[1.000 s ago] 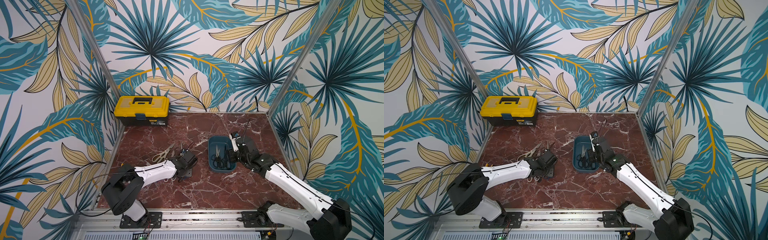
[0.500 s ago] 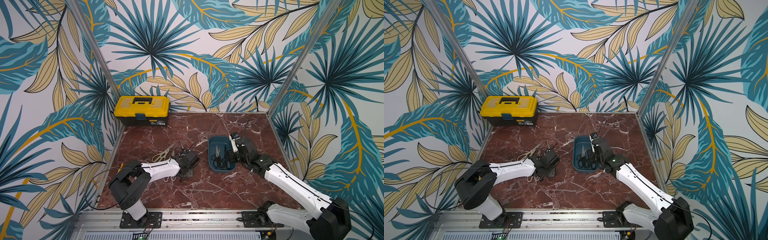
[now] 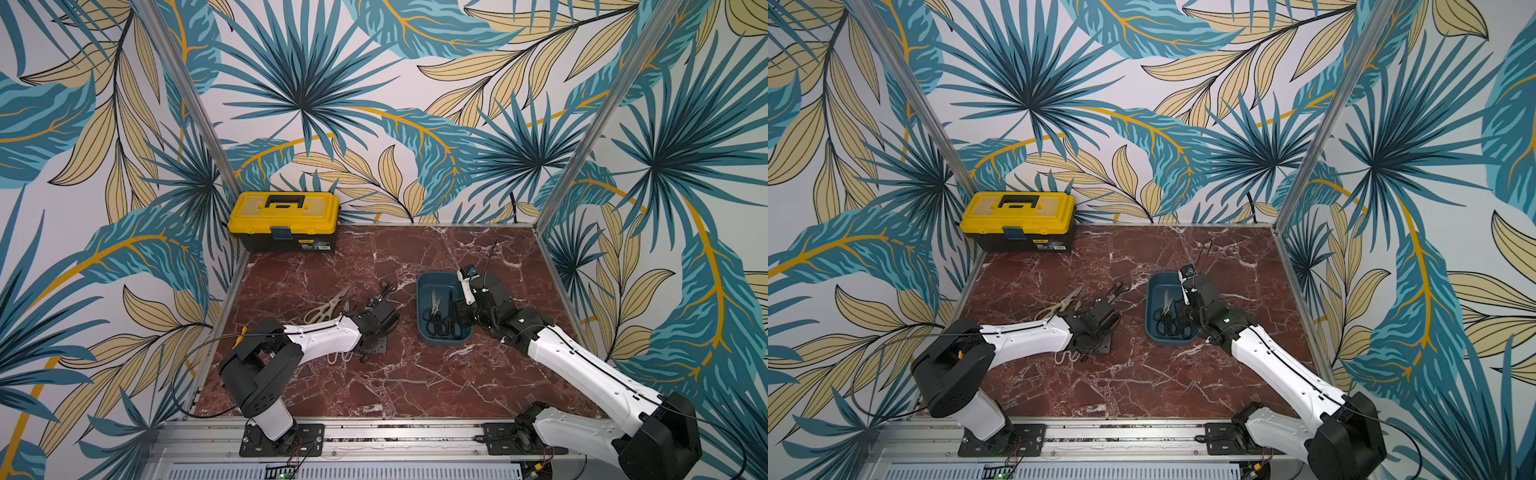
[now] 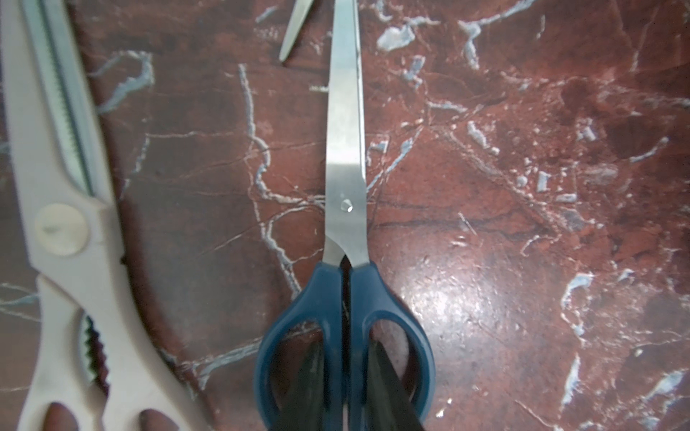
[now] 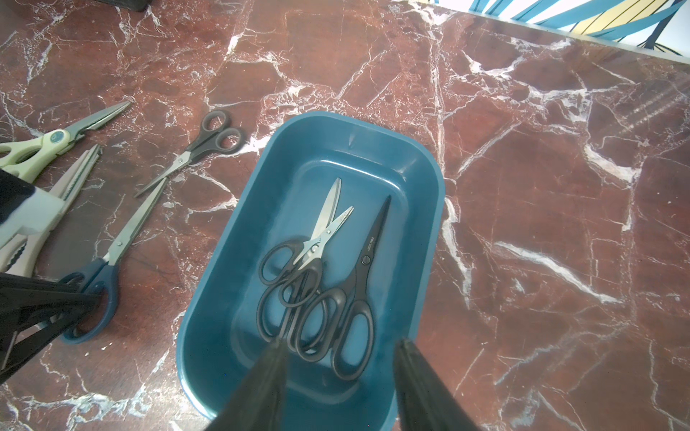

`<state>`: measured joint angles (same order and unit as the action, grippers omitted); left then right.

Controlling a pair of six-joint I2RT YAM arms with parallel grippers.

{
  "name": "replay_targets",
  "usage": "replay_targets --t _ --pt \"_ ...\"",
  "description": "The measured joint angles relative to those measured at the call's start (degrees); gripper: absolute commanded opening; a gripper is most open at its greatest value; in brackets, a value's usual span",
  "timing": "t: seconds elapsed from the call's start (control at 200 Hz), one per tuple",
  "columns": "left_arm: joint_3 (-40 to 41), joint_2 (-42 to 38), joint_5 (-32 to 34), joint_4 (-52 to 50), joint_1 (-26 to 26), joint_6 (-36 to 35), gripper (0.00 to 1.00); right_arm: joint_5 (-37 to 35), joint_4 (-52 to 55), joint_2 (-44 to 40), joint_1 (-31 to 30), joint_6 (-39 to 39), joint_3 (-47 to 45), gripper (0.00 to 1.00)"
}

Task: Put the scissors into the storage box
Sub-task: Pick up the scissors from the center of the board, then place the scissors in the storage box.

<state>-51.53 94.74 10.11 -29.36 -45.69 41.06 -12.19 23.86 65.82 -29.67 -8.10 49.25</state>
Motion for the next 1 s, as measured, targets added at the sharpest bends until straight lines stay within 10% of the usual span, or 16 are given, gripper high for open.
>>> replay_targets --t 0.481,0.997 --pt "-12.04 -16.09 5.62 -8.13 -1.03 -5.42 0.00 -0.28 -4.70 -7.39 -0.02 -0.63 -3.87 0.75" --pt "-49.11 19.98 -9.16 -10.84 -6.49 -12.66 0.00 -9.73 -9.44 -22.53 -0.07 -4.55 -14.32 1.00"
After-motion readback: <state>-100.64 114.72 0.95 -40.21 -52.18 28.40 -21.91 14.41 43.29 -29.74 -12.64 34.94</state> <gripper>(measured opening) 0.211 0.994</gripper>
